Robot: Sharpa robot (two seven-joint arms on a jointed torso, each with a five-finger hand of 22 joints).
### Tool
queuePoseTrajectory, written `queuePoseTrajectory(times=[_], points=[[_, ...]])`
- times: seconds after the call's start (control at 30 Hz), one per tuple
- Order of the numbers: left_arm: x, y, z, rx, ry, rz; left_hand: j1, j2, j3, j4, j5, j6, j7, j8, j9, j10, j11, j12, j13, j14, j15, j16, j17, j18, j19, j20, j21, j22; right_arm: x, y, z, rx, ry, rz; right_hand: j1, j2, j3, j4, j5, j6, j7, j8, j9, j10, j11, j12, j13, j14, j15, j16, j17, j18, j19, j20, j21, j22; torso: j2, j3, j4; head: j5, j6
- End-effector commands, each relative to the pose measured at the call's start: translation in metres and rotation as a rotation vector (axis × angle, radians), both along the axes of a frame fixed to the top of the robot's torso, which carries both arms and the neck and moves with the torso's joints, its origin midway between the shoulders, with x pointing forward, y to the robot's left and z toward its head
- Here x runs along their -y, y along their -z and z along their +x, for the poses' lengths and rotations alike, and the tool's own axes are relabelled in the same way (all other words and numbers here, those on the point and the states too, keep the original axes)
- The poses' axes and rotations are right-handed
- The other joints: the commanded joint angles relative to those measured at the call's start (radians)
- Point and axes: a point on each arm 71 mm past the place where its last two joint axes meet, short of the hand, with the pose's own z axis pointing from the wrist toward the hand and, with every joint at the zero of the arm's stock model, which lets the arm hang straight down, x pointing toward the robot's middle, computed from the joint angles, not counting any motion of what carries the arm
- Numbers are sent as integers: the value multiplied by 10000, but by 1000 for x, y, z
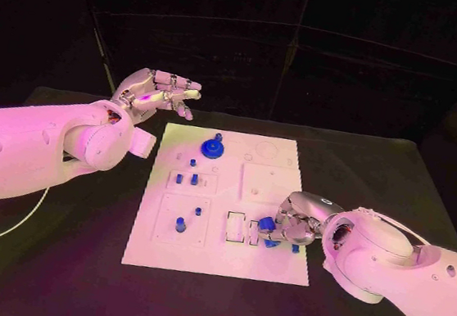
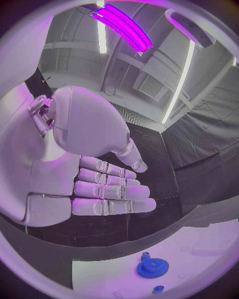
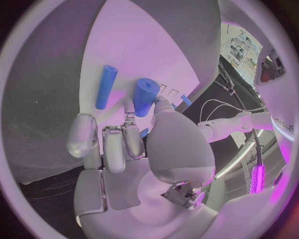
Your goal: Assemble the parts on the task board
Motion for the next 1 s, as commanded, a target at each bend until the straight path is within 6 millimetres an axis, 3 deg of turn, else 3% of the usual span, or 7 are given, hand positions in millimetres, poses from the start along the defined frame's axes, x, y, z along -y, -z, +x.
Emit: queuePoseTrajectory(times=[0.03, 0.27, 0.6, 1.0], points=[[0, -1, 0, 46, 98, -71, -94, -13, -60, -22, 25, -14, -37, 40, 10, -55, -1, 46, 10, -24, 33, -6, -10, 134, 3, 75, -51, -10, 9, 8, -1, -320, 633, 23, 433, 309, 38, -106, 274, 45, -17, 63, 46, 77, -61, -22, 42, 722, -40, 62, 847, -94, 39, -66, 0, 51, -14, -4, -12, 0, -8], [1, -1, 0, 43, 116, -78, -92, -5, -69, -16, 26, -11, -39, 46, 11, -60, -3, 53, 10, -23, 32, -1, -16, 135, 8, 76, -59, -22, 9, 0, -4, 121, 999, 879, 505, 357, 24, -122, 520, 57, -28, 66, 51, 95, -74, -19, 73, 730, -51, 81, 886, -100, 62, -79, 18, 85, -14, 10, -18, 1, 5], [2, -2, 0, 45, 138, -87, -92, -5, -69, -16, 26, -11, -39, 46, 11, -60, -3, 53, 10, -23, 32, -1, -16, 135, 8, 76, -59, -22, 4, -11, -10, 717, 1083, 1891, 471, 339, -32, -90, 603, 73, -26, 67, 54, 104, -73, -19, 87, 733, -54, 90, 904, -106, 79, -84, 30, 112, -4, -8, 30, -31, 39], [2, -1, 0, 40, 148, -89, -92, -5, -69, -16, 26, -11, -39, 46, 11, -60, -3, 53, 10, -23, 32, -1, -16, 135, 8, 76, -59, -22, -14, -12, -9, 703, 790, 2547, 251, 288, -239, 99, 607, 99, -25, 57, 60, 128, -70, -18, 121, 735, -50, 98, 920, -108, 91, -85, 39, 127, -1, -4, 9, 24, 54]])
